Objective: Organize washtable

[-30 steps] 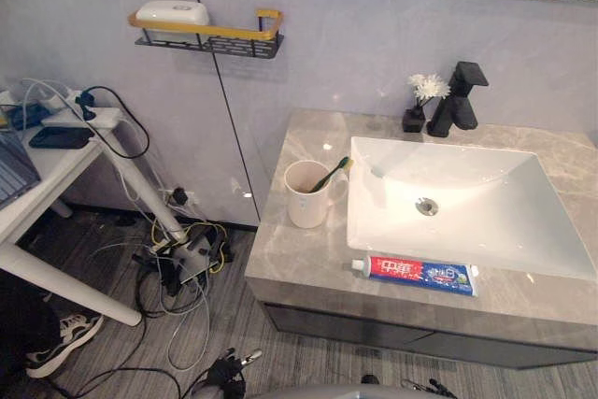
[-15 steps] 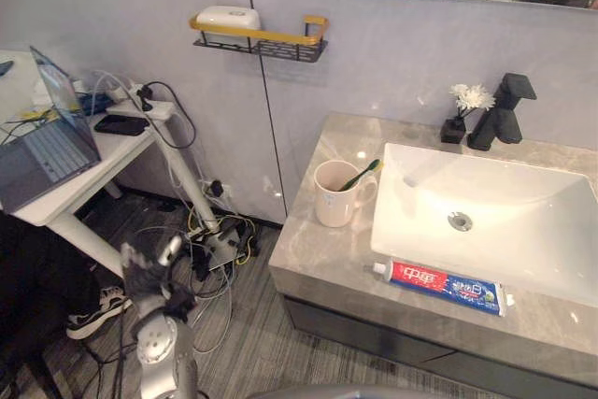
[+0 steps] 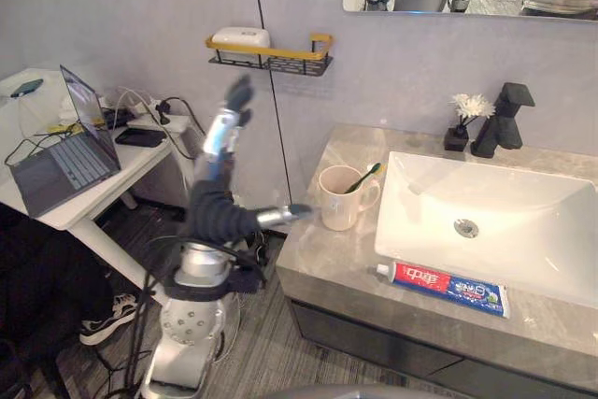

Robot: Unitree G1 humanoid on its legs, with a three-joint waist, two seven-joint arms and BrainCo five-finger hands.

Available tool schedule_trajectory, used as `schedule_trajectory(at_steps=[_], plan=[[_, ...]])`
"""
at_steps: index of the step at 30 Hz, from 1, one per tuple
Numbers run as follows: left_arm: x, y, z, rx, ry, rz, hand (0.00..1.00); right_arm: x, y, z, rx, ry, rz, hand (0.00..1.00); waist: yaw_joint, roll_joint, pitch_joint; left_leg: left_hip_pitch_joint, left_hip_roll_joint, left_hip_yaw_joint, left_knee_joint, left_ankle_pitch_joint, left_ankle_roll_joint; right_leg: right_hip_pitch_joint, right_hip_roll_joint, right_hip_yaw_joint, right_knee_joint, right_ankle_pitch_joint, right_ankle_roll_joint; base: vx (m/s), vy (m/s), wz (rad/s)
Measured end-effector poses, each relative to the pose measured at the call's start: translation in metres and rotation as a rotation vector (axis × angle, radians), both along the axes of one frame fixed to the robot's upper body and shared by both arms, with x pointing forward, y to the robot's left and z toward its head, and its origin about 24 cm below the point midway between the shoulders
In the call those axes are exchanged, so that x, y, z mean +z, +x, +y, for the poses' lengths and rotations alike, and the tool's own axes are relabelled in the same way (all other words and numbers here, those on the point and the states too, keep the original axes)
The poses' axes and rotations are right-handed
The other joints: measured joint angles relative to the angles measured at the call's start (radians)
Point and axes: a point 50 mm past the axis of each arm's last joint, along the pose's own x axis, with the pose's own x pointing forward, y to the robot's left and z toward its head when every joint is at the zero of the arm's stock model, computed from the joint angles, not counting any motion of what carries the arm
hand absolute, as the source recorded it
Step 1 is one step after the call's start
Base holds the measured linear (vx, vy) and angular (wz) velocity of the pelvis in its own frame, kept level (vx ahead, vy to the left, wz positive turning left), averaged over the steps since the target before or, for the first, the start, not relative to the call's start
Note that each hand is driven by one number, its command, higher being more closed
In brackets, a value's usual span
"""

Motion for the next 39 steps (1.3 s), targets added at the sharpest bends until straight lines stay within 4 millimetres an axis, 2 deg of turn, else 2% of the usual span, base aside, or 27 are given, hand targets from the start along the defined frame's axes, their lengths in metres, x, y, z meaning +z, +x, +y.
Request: schedule_trajectory(at_steps=[4, 9, 12, 15, 18, 22, 28, 33, 39], plan=[[-0.001, -0.002, -0.024, -0.151, 0.084, -0.006, 0.00, 0.001, 0.006, -0.001, 0.078, -0.004, -0.003, 0.00, -0.009, 0.000, 0.001, -0.001, 0.001, 0.026, 0.006, -0.008, 0.004, -0.013, 0.001, 0.025, 0.000, 0.004, 0.001, 0.00, 0.011, -0.18], [-0.010, 0.008, -0.059, -0.337, 0.243, 0.017, 0.00, 0.001, 0.013, -0.002, 0.120, 0.002, -0.016, 0.00, -0.026, -0.001, 0.002, 0.000, 0.001, 0.044, 0.008, -0.009, 0.005, -0.024, 0.000, 0.045, 0.000, 0.008, 0.002, 0.01, 0.008, -0.12], [-0.031, 0.019, -0.085, -0.423, 0.382, 0.082, 0.00, 0.001, 0.018, -0.001, 0.153, 0.007, -0.022, 0.00, -0.039, -0.005, 0.004, 0.000, 0.001, 0.049, 0.011, -0.009, 0.005, -0.028, 0.000, 0.049, 0.000, 0.008, 0.002, 0.02, 0.002, -0.04], [-0.050, 0.024, -0.101, -0.476, 0.502, 0.147, 0.00, 0.001, 0.024, -0.001, 0.161, 0.010, -0.036, 0.00, -0.050, -0.006, 0.012, 0.006, 0.001, 0.053, 0.009, -0.009, 0.005, -0.027, 0.000, 0.051, 0.000, 0.008, 0.002, 0.01, 0.000, -0.03], [-0.073, 0.030, -0.105, -0.488, 0.579, 0.230, 0.00, 0.001, 0.030, -0.001, 0.165, 0.010, -0.050, 0.00, -0.065, -0.006, 0.031, 0.024, 0.003, 0.057, 0.001, -0.010, 0.005, -0.016, 0.001, 0.051, -0.002, 0.008, 0.002, 0.00, 0.002, -0.06], [-0.102, 0.033, -0.108, -0.510, 0.674, 0.340, 0.00, 0.002, 0.032, 0.000, 0.165, 0.010, -0.054, 0.00, -0.069, -0.008, 0.036, 0.031, 0.004, 0.066, -0.010, -0.011, 0.005, -0.018, 0.001, 0.054, -0.006, 0.008, 0.002, 0.01, 0.004, -0.05], [-0.130, 0.039, -0.108, -0.504, 0.748, 0.457, 0.00, 0.002, 0.035, 0.000, 0.167, 0.009, -0.061, 0.00, -0.071, -0.012, 0.042, 0.045, 0.008, 0.077, -0.026, -0.011, 0.005, -0.018, 0.003, 0.064, -0.007, 0.007, 0.002, 0.01, 0.002, -0.04], [-0.133, 0.045, -0.106, -0.483, 0.774, 0.467, 0.00, 0.002, 0.046, 0.001, 0.173, 0.011, -0.086, 0.00, -0.094, -0.021, 0.058, 0.046, 0.007, 0.079, -0.029, -0.011, 0.005, -0.020, 0.003, 0.065, -0.008, 0.007, 0.002, 0.00, 0.001, -0.01], [-0.142, 0.047, -0.103, -0.460, 0.812, 0.493, 0.00, 0.003, 0.048, 0.001, 0.154, 0.013, -0.097, 0.00, -0.096, -0.025, 0.077, 0.053, 0.009, 0.085, -0.033, -0.011, 0.005, -0.026, 0.004, 0.071, -0.008, 0.007, 0.003, 0.01, 0.000, -0.02]])
